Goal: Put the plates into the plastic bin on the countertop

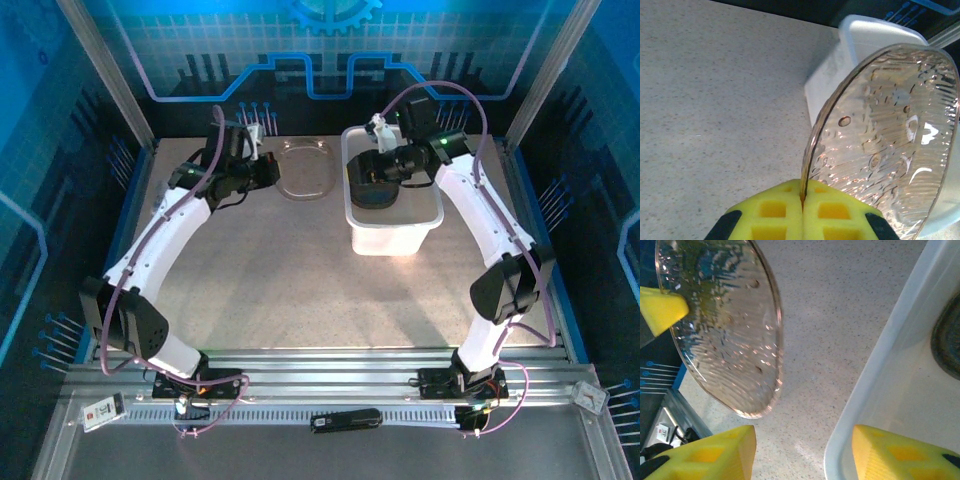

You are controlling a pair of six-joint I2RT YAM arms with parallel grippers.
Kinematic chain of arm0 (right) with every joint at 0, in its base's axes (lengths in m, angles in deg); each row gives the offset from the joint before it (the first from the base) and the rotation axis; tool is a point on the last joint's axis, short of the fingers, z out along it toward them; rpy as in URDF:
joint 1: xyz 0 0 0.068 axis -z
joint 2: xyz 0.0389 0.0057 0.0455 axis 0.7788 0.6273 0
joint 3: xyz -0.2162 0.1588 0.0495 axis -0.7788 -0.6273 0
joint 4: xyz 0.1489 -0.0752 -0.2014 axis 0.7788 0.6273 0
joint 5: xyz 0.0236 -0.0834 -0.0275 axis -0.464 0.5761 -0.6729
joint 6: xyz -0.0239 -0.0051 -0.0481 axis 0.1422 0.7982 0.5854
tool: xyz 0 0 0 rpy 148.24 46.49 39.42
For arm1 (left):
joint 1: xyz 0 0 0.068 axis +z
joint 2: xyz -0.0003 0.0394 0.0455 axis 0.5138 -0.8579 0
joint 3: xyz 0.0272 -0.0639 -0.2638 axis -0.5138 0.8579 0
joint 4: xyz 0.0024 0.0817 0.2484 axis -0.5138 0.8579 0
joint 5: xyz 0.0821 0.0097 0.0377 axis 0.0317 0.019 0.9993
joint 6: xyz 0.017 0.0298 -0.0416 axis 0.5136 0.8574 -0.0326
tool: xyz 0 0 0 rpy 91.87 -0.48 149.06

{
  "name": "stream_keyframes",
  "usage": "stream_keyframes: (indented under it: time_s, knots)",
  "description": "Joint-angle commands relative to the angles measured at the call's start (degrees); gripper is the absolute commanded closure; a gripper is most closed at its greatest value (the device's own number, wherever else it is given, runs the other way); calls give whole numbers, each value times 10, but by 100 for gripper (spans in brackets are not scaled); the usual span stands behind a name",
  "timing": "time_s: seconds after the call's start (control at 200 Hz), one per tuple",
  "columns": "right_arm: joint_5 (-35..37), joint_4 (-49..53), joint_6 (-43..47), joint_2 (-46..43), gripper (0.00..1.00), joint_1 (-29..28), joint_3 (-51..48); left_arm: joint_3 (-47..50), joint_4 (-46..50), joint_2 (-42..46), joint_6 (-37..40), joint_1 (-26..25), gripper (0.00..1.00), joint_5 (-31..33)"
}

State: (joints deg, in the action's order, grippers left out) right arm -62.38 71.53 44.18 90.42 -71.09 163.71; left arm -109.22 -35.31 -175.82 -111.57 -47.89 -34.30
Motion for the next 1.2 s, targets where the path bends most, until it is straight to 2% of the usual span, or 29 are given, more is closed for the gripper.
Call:
stream_keyframes:
  time_s: [0.0, 0.155, 0.395, 0.845, 1.006, 1.096, 1.196]
  knots:
    - [-31, -48, -35, -30, 47, -7, -21, -26, -24, -11, -17, -19, 100, 21]
    - [-23, -64, -51, -33, 49, -7, -37, -37, -33, -18, -25, -37, 100, 19]
    - [-7, -112, -93, -49, 59, 2, -83, -44, -38, -20, -31, -54, 100, 18]
    - [6, -132, -104, -60, 88, 15, -107, -68, -20, -40, -23, -71, 100, 15]
    - [10, -132, -102, -65, 94, 25, -108, -76, -15, -41, -17, -71, 83, 22]
    - [7, -131, -102, -67, 97, 37, -110, -87, -11, -44, -8, -71, 65, 28]
    - [6, -123, -97, -67, 99, 56, -109, -102, -7, -43, 5, -65, 50, 41]
